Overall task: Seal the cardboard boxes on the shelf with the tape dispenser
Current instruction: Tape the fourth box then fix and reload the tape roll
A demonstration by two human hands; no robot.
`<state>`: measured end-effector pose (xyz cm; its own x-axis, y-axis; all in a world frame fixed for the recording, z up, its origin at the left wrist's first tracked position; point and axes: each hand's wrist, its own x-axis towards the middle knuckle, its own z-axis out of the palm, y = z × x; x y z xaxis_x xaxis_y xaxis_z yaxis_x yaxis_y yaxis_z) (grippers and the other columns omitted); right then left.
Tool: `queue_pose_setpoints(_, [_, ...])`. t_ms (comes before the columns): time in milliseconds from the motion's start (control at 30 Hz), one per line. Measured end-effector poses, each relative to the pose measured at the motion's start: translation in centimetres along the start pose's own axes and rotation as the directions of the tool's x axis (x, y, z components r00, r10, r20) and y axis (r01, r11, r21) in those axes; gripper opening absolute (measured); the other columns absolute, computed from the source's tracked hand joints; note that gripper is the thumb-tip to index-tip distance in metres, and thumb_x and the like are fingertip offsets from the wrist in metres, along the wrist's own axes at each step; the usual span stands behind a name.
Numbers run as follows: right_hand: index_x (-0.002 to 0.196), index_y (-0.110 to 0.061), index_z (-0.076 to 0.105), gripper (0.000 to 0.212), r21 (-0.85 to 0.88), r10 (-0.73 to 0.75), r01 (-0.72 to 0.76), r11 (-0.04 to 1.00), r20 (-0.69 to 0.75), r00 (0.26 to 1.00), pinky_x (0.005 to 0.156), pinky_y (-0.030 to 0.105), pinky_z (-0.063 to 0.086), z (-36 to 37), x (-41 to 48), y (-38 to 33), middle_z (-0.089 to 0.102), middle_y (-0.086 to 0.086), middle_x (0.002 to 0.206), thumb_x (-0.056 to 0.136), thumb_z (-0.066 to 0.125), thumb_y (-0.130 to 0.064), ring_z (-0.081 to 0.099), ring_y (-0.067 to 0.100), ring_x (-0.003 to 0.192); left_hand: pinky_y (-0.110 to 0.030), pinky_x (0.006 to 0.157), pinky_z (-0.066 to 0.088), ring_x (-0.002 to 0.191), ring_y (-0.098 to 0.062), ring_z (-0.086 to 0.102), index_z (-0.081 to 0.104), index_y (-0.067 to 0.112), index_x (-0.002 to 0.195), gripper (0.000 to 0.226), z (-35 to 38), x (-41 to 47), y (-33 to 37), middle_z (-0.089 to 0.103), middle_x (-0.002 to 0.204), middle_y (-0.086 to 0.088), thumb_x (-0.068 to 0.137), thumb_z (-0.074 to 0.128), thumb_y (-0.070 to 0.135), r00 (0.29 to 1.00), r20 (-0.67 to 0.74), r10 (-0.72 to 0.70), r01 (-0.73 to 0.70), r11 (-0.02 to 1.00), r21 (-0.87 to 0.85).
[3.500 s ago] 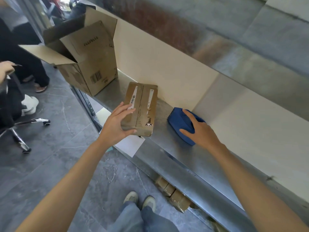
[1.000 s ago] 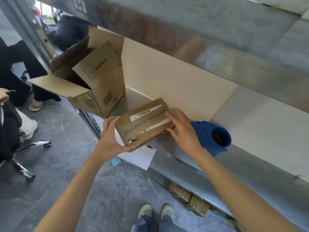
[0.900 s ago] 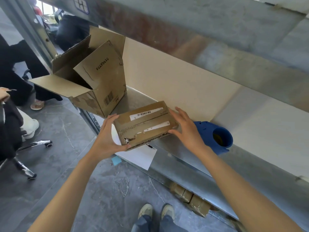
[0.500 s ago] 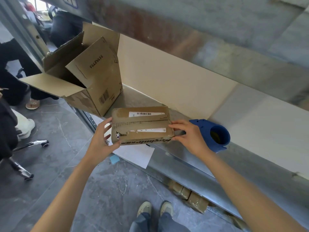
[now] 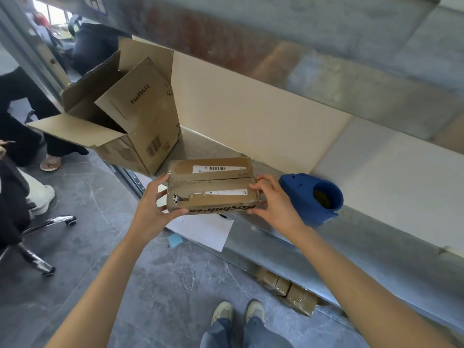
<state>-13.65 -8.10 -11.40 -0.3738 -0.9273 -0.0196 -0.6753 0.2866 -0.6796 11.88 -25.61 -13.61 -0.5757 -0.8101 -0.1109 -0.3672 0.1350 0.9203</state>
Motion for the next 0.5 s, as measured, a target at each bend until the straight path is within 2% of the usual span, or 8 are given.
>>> queue_pose_setpoints(100, [0.122,-0.019,0.044,0.065,-0.01,0.028,-0.027,1.0,0.06,0.998,0.106,0.018,0.034,-0.4,0.4,-0.9,0.023,-0.011,0.153,0.073,0.086,-0.027,0.031,-0.004,0.122,-0.041,0.095,0.053,0.128,-0.014,0.042,0.033,0.032,0.141,0.103,-0.8,0.9,0.7,0.016,0.16,0.017,0.054,0.089,0.034,0.997,0.071,0.012,-0.014,0.999,0.029])
queue_pose_setpoints(200, [0.128,-0.027,0.04,0.075,0.033,0.081,-0.084,0.996,0.077,0.994,0.106,0.019,0.027,-1.0,1.5,-1.3,0.011,-0.011,0.16,0.071,0.088,-0.032,0.026,0.001,0.134,-0.043,0.103,0.047,0.123,-0.013,0.042,0.015,0.027,0.152,0.124,-1.0,2.2,1.4,0.03,0.148,0.011,0.053,0.088,0.044,0.994,0.101,-0.032,0.023,0.996,0.091])
queue_pose_setpoints(233, [0.136,-0.032,0.035,0.086,0.065,0.086,-0.092,0.994,0.089,0.992,0.109,0.022,0.028,-1.1,1.8,-1.3,0.011,-0.01,0.161,0.07,0.089,-0.032,0.027,0.005,0.137,-0.044,0.107,0.045,0.124,-0.013,0.042,0.012,0.026,0.155,0.131,-1.0,2.5,1.5,0.033,0.144,0.011,0.053,0.089,0.05,0.992,0.124,-0.032,0.018,0.993,0.114])
queue_pose_setpoints(300, [0.148,-0.041,0.023,0.104,0.089,0.083,-0.096,0.991,0.137,0.987,0.113,0.029,0.031,-1.0,2.0,-1.2,0.019,-0.008,0.159,0.069,0.09,-0.029,0.031,0.011,0.14,-0.046,0.11,0.042,0.127,-0.014,0.041,0.011,0.026,0.157,0.141,-1.0,2.8,1.4,0.035,0.147,0.01,0.047,0.091,0.063,0.987,0.155,-0.034,0.01,0.989,0.148])
queue_pose_setpoints(367, [0.152,-0.04,0.018,0.108,0.091,0.098,-0.118,0.989,0.194,0.976,0.113,0.027,0.031,-0.4,1.7,-1.1,0.029,-0.006,0.156,0.072,0.088,-0.026,0.035,0.013,0.139,-0.048,0.113,0.038,0.133,-0.016,0.038,0.011,0.028,0.158,0.147,-0.8,2.8,1.2,0.033,0.153,0.006,0.04,0.09,0.068,0.987,0.155,-0.041,0.014,0.985,0.17])
queue_pose_setpoints(433, [0.154,-0.039,0.016,0.108,0.112,0.113,-0.134,0.985,0.174,0.978,0.116,0.032,0.032,0.6,1.4,-1.2,0.033,-0.004,0.155,0.073,0.087,-0.025,0.036,0.013,0.138,-0.049,0.115,0.036,0.137,-0.019,0.035,0.013,0.027,0.157,0.148,-0.4,2.6,1.2,0.032,0.153,0.004,0.037,0.09,0.066,0.992,0.128,-0.01,-0.016,0.98,0.199])
queue_pose_setpoints(500, [0.155,-0.035,0.016,0.108,0.116,0.123,-0.136,0.984,0.119,0.985,0.116,0.034,0.034,1.3,1.1,-1.7,0.035,-0.003,0.154,0.074,0.087,-0.024,0.036,0.011,0.137,-0.051,0.114,0.036,0.137,-0.021,0.035,0.017,0.022,0.155,0.142,-0.1,2.4,1.5,0.03,0.152,0.002,0.041,0.094,0.054,0.994,0.093,0.048,-0.068,0.973,0.222])
